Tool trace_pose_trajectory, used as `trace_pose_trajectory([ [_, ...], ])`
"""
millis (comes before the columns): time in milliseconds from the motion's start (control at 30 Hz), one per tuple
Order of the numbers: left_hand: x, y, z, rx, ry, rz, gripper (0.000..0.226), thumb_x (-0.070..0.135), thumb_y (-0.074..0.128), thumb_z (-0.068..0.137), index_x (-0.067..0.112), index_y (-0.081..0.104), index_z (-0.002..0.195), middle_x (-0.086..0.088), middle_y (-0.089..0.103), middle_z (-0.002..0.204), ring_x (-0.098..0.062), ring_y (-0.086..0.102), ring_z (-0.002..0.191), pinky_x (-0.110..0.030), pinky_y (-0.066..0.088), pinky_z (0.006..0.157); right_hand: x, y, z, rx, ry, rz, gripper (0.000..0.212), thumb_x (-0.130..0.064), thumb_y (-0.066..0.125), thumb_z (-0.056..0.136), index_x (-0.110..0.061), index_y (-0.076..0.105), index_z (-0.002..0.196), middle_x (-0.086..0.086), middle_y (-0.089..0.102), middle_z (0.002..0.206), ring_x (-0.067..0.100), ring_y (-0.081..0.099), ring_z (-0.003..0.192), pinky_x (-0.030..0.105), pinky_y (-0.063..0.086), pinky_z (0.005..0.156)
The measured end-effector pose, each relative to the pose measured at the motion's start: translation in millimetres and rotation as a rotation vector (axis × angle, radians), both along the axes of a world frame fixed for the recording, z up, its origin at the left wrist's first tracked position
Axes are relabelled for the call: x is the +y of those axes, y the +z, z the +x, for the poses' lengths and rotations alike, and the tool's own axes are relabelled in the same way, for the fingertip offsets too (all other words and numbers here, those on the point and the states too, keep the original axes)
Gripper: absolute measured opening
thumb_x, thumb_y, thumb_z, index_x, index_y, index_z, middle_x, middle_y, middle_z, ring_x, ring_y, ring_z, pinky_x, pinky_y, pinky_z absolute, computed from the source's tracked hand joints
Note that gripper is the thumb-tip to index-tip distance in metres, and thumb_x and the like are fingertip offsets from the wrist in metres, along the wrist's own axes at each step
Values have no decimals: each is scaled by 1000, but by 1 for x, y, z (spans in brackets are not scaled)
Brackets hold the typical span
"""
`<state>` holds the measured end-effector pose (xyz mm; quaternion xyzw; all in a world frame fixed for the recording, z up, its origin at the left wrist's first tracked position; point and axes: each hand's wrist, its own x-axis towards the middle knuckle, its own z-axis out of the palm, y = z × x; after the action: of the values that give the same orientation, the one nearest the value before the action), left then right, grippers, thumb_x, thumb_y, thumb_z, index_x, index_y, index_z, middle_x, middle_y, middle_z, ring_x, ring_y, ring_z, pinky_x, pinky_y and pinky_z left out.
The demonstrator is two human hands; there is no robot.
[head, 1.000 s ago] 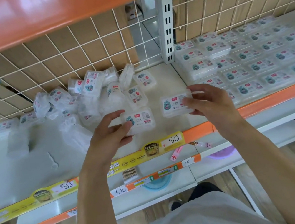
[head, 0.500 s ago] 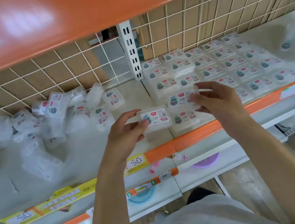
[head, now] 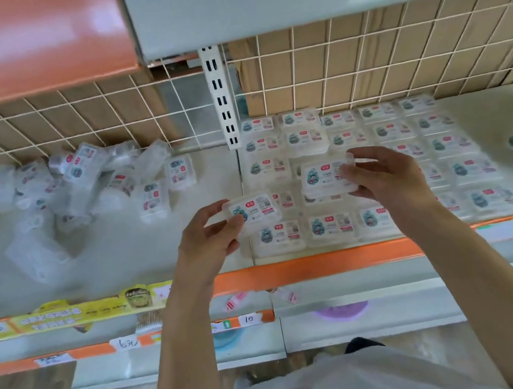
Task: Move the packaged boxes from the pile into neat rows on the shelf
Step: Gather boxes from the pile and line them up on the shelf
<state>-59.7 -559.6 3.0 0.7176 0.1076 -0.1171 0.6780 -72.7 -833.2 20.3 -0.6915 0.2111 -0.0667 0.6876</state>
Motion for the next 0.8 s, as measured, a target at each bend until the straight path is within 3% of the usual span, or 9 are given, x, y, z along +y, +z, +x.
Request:
trace_pose_trajectory([
  [200, -13, 1, 2, -12, 20, 49, 35, 21, 75, 88, 27, 65, 121, -1, 78, 96, -14, 73, 95, -27, 58, 80, -18, -8, 22, 18, 12, -54, 22, -15, 81, 82, -28, 72, 97, -3, 78, 83, 23, 72, 81, 47, 60, 87],
  [333, -21, 3, 8, -39, 8, 106, 37, 23, 75, 88, 29, 64, 124, 2, 77, 100, -11, 72, 97, -22, 57, 75, -21, -15, 39, 27, 13, -92, 30, -22, 81, 82, -25, 71, 110, -4, 78, 89, 14, 75, 82, 42, 62, 85],
  [433, -25, 3, 13, -45, 9, 117, 38, 24, 75, 88, 30, 63, 123, 3, 77, 101, -9, 72, 96, -22, 58, 75, -24, -18, 48, 24, 40, -112, 29, -26, 81, 80, -31, 71, 106, 1, 77, 95, 13, 75, 81, 40, 62, 82],
  [500, -27, 1, 15, -35, 15, 128, 38, 26, 76, 87, 30, 63, 122, 4, 77, 100, -9, 72, 96, -25, 59, 78, -26, -20, 52, 35, 44, -138, 27, -29, 81, 80, -33, 71, 104, 3, 76, 94, 12, 74, 76, 36, 63, 77],
  [633, -28, 0, 20, -18, 5, 154, 26, 27, 76, 87, 27, 65, 111, 7, 77, 99, -9, 72, 96, -25, 58, 79, -22, -18, 58, 60, 67, -203, 30, -34, 80, 80, -33, 70, 108, 0, 76, 91, 15, 70, 79, 15, 51, 48],
  [800, -27, 0, 27, -7, -17, 175, 29, 25, 75, 88, 24, 67, 116, 5, 76, 103, -12, 71, 100, -28, 59, 81, -22, -17, 63, 65, 67, -233, 36, -34, 81, 81, -28, 70, 114, -3, 75, 87, 9, 64, 68, 10, 45, 43],
])
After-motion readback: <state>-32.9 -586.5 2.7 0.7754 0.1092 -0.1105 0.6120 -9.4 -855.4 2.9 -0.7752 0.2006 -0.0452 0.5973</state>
